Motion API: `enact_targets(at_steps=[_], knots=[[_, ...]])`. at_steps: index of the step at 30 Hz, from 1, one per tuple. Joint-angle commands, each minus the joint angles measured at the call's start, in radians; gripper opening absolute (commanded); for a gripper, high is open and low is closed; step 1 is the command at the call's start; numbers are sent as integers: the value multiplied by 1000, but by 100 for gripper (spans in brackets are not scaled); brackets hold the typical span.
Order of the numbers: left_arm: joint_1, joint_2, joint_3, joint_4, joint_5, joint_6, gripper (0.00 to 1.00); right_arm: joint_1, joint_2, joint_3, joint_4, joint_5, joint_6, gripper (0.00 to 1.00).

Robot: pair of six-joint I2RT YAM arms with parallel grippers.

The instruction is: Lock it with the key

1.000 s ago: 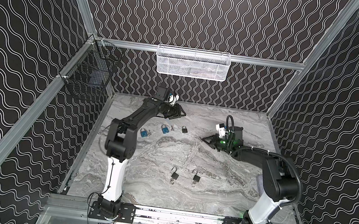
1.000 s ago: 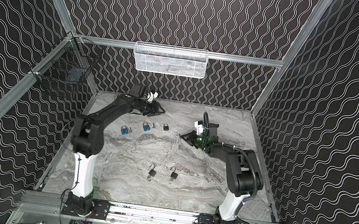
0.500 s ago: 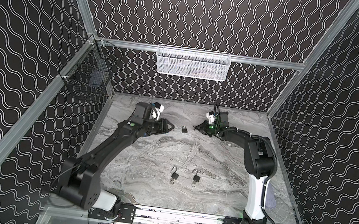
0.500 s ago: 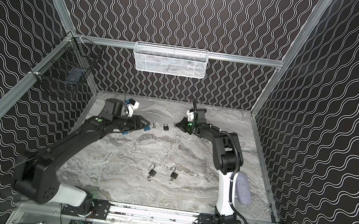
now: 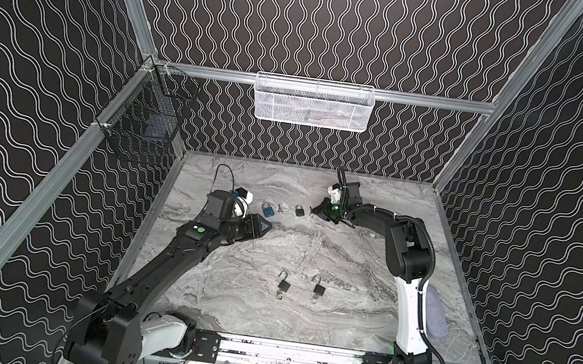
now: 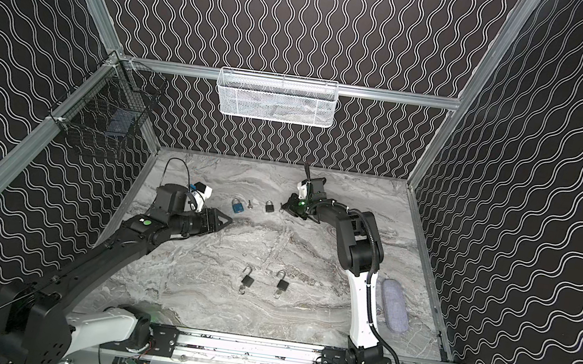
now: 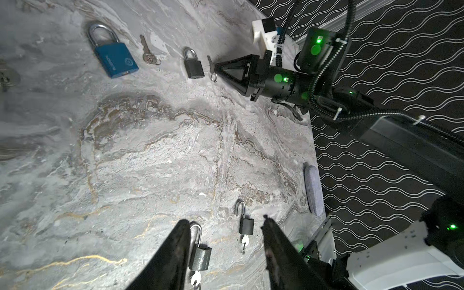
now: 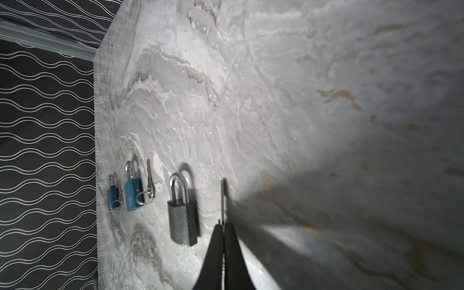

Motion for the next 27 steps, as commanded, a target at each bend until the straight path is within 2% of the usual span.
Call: enact_targets(at_steps=[1,7,14,15,16,17,20,27], knots=[[-6,27,-14,55,19,-10,51,0,-17,-25,-20,16,5,22],[-58,77,4,4,1,38,52,-2,-40,-30,-38,30,-20,38],[-184,160,50,-116,-108,61,52,-4,-135,-57,-87,84,-59,56],[-200,173,52,-122,-120,59,53,-6,-159,-72,-94,95,-62,64],[-218,186,57,-137,-139,60,53,-6,-188,-90,-105,109,-67,80],[-233,199,62,-149,-153,60,53,-7,-215,-108,-112,118,-69,89],[-279,240,76,-188,-204,61,54,-6,-313,-185,-120,142,-80,99],[-394,306,87,-219,-245,43,56,-6,-549,-386,-161,224,-60,99]])
